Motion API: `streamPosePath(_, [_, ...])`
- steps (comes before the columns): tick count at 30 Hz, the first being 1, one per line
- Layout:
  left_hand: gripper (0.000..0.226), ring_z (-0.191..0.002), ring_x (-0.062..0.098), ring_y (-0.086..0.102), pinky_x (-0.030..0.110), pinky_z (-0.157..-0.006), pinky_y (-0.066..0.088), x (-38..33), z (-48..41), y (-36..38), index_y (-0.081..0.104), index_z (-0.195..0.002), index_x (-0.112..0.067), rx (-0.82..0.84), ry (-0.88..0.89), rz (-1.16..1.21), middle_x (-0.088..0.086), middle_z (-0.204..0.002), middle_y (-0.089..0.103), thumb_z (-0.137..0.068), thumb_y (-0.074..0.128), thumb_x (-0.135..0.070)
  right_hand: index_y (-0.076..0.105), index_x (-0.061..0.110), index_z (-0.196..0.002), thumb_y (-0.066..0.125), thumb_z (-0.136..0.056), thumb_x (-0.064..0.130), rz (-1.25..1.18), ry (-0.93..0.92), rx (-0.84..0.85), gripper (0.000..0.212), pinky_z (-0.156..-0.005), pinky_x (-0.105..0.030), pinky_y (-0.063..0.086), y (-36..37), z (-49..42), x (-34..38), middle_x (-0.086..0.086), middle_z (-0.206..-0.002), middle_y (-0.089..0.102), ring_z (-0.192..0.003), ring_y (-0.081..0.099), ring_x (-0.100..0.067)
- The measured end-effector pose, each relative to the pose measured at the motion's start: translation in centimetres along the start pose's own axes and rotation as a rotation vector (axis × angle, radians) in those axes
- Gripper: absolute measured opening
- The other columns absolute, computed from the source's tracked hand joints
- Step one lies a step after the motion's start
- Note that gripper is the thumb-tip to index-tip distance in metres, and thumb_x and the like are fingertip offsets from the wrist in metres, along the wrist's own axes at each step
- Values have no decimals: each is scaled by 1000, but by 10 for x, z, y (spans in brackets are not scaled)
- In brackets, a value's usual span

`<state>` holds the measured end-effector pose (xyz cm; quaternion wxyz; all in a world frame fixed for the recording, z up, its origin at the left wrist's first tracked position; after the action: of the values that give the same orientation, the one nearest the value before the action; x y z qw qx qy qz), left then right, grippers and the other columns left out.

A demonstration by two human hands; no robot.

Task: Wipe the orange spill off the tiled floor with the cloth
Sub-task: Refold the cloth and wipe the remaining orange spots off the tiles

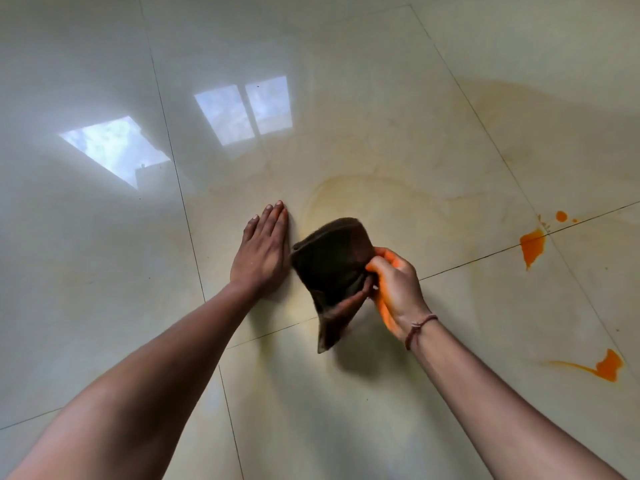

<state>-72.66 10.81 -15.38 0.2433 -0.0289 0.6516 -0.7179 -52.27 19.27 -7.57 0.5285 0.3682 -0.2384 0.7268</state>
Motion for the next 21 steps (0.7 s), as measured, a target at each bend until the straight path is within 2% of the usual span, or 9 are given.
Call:
streamPosePath(2, [66, -148, 17, 4, 33, -120, 1, -2, 0, 0, 13, -153, -10, -50, -11, 2, 6, -161, 9, -96, 13, -41, 64, 14, -93, 59, -85, 3, 466, -180, -263, 15, -71, -21, 46, -16, -16, -6, 2, -85, 65, -83, 63, -19])
streamPosePath(3, [64, -148, 18, 7, 33, -120, 2, -2, 0, 0, 15, -153, -10, -57, -11, -4, 6, -161, 13, -96, 15, -39, 63, 14, -102, 62, -82, 6, 614, -268, -351, 21, -78, -24, 46, -23, -19, -6, 1, -95, 66, -90, 62, -19])
streamPosePath(4, [63, -148, 18, 8, 33, -120, 3, -2, 0, 0, 16, -153, -10, -62, -8, -8, 7, -160, 14, -97, 15, -38, 61, 13, -108, 64, -81, 7, 691, -362, -358, 28, -84, -27, 45, -25, -19, -5, 0, -104, 65, -95, 61, -19])
streamPosePath(6, [63, -148, 18, 9, 33, -119, 3, -1, -1, 0, 17, -153, -10, -66, 3, -8, 7, -160, 15, -96, 16, -38, 61, 10, -114, 66, -80, 9, 828, -536, -223, 34, -92, -32, 44, -18, -13, -10, -5, -113, 63, -103, 57, -21])
streamPosePath(9, [63, -148, 20, 13, 34, -119, 6, 0, -1, -1, 20, -152, -8, -59, 3, -24, 9, -159, 18, -96, 17, -37, 59, 8, -126, 61, -82, 27, 1121, -618, 25, 47, -102, -41, 43, 10, -2, -34, -12, -130, 58, -122, 52, -29])
streamPosePath(12, [64, -148, 21, 13, 36, -119, 8, -1, -2, 0, 20, -152, -7, -47, 7, -27, 9, -159, 18, -95, 16, -37, 48, 5, -138, 47, -86, 41, 1343, -635, -13, 64, -112, -44, 29, 28, -7, -60, -14, -147, 44, -138, 38, -28])
streamPosePath(15, [64, -148, 21, 13, 36, -119, 7, 0, -2, 2, 20, -152, -6, -53, 0, -30, 9, -159, 18, -95, 15, -37, 37, 4, -146, 38, -90, 42, 1481, -744, -1, 68, -115, -43, 19, 30, -2, -86, -15, -155, 31, -144, 27, -27])
streamPosePath(18, [67, -148, 20, 10, 34, -119, 5, 0, -2, 0, 18, -152, -7, -52, 9, 3, 8, -160, 13, -93, 13, -38, 37, 8, -147, 38, -89, 45, 1538, -954, 186, 68, -115, -43, 19, 36, -19, -82, -14, -154, 32, -143, 30, -27])
streamPosePath(21, [64, -147, 23, 15, 33, -118, 6, -1, -1, 1, 20, -151, -4, -106, -19, 32, 12, -159, 16, -94, 24, -32, 37, 10, -147, 34, -88, 47, 1515, -907, 171, 69, -115, -42, 15, 65, -72, -51, -13, -155, 32, -143, 30, -26])
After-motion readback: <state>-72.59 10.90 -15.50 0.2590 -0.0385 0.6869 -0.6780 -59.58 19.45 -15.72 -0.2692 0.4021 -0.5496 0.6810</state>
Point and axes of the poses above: each hand's wrist, its own z-axis away from the middle knuckle, its own y-axis out of the palm, x = y × z, the point moved 1 cm from there along -z, towards the middle knuckle
